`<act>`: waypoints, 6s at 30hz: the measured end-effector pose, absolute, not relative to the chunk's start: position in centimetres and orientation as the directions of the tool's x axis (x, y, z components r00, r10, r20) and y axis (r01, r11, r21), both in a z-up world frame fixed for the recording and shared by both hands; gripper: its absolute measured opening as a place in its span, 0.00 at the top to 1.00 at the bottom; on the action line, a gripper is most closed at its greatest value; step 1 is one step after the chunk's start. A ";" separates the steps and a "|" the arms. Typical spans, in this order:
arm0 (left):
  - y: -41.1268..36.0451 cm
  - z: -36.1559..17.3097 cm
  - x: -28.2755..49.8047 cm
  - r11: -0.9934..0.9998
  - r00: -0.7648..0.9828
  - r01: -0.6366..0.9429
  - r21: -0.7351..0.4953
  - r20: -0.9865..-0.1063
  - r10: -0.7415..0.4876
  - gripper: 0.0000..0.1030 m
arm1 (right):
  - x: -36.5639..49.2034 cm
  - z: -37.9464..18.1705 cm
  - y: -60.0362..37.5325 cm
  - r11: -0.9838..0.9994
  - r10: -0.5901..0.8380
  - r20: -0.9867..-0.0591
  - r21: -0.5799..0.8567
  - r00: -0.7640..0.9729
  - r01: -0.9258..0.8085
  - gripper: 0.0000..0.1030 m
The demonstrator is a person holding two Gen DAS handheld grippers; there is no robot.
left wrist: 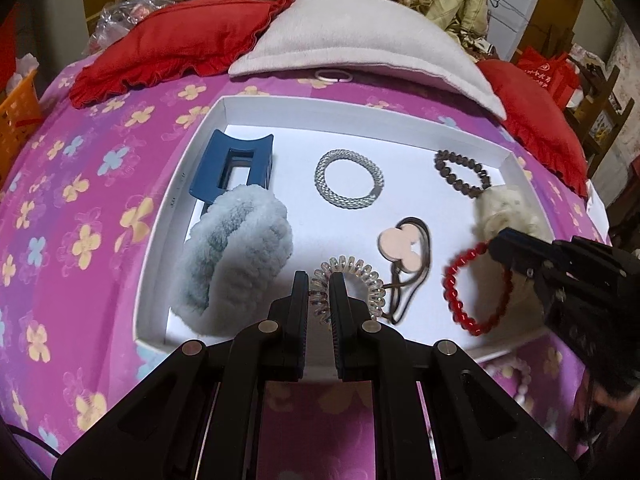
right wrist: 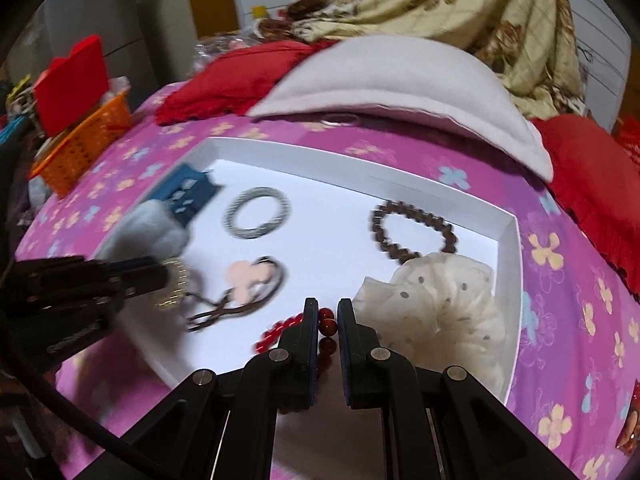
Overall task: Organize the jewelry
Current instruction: 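Open both tools to release the hair tie and red bracelet into the box, then lift both open tools out of the box, then lower both tools toward the white pearl bracelet and green bead bracelet, then grasp the white pearl bracelet with the left tool while the right tool grasps the green bead bracelet, then carry the pearl bracelet and green bead bracelet over the white box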
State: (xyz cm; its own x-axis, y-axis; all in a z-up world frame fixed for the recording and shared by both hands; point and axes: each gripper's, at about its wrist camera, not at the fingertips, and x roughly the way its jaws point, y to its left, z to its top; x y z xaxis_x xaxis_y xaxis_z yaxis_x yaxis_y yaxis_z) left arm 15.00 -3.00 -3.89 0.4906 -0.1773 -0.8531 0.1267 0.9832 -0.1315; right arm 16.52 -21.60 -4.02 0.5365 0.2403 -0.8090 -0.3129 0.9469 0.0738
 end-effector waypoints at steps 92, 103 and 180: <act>-4.0 -1.3 0.8 0.985 0.556 0.163 -0.051 -0.820 -0.134 0.49 | -1.2 -3.8 -26.0 0.988 0.143 -0.805 0.084 0.575 -0.129 0.29; -3.6 -2.2 1.1 0.985 0.530 0.152 -0.078 -0.835 -0.148 0.49 | 0.8 -5.7 -23.7 0.989 0.095 -0.824 0.015 0.558 -0.147 0.29; -6.7 2.5 3.4 0.953 0.577 0.289 -0.085 -0.779 -0.245 0.92 | -0.1 1.0 -25.1 0.957 0.226 -0.711 0.035 0.666 -0.287 0.92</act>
State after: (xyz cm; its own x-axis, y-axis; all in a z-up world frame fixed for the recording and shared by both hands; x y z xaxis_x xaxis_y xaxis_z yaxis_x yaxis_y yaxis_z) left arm 3.40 -6.73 2.48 0.5769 -0.2448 -0.7793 0.2895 0.9534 -0.0852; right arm -0.13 -25.09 0.97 0.6655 0.2257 -0.7115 -0.2867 0.9574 0.0355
